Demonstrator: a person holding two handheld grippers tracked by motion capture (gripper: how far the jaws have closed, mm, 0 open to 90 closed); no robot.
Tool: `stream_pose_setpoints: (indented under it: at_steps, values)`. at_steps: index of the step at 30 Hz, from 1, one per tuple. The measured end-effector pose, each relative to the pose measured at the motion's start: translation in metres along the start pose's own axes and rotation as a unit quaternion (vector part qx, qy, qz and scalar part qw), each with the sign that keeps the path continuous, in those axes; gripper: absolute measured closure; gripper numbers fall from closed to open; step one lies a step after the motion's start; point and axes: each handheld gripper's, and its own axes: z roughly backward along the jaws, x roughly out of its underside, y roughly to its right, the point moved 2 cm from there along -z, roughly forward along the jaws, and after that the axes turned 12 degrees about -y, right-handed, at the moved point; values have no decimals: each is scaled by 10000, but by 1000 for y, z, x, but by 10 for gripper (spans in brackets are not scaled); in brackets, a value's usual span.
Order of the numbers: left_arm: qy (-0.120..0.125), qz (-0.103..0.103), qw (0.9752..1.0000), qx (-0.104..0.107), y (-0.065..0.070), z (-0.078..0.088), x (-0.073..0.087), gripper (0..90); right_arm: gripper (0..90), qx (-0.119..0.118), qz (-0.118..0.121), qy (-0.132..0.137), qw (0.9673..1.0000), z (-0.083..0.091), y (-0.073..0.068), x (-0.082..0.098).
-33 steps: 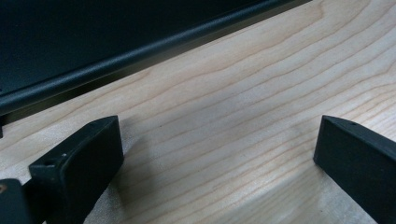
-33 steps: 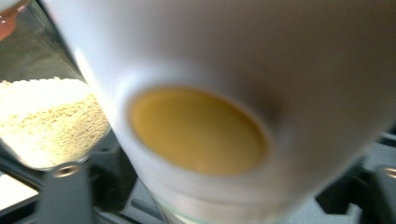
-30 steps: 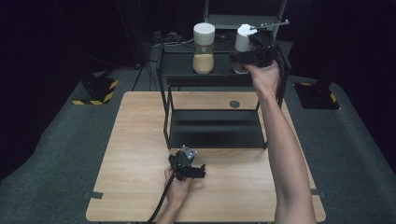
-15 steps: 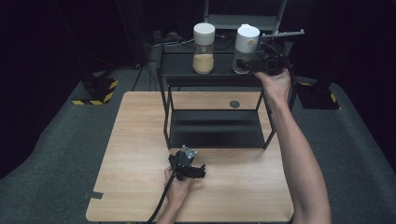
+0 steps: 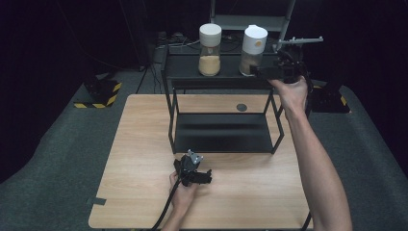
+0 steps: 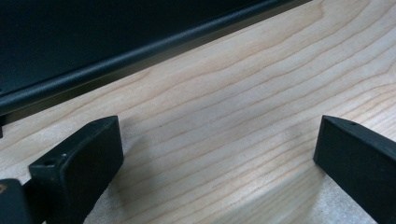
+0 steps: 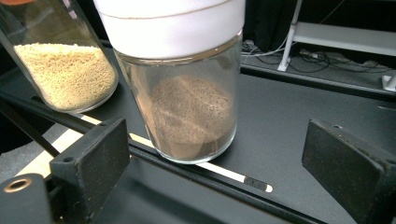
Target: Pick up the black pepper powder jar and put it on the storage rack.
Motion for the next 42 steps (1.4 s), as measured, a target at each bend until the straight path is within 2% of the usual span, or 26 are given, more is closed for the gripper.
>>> stream_pose_setpoints:
  at_steps: [11, 15, 24, 42]
  values:
    - [0, -8, 10000, -6, 0, 0, 0, 13, 60, 31, -2, 37, 10000, 6, 3, 9]
    - [-4, -8, 10000, -5, 0, 0, 0, 12, 60, 42, 79, 14, 10000, 8, 3, 12]
    - [-3, -3, 10000, -9, 0, 0, 0, 12, 60, 36, 105, 64, 9999, 13, 5, 18]
    - [-5, -10, 10000, -8, 0, 0, 0, 13, 60, -14, 55, 131, 9999, 24, 18, 36]
